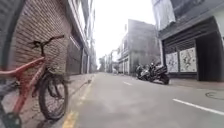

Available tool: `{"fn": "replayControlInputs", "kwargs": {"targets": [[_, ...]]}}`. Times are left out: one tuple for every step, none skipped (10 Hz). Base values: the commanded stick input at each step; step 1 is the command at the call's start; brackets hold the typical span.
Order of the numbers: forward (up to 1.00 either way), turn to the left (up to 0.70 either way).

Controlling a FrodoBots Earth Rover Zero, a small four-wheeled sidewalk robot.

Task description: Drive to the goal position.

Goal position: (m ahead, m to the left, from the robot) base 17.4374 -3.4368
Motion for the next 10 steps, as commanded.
{"fn": "replayControlInputs", "kwargs": {"targets": [[0.50,0.22],[0.50,0.33],[0.50,0.18],[0.50,0.00],[0.50,0.00],[0.50,0.00],[0.50,0.00],[0.50,0.00],[0.50,0.00],[0.50,0.00]]}}
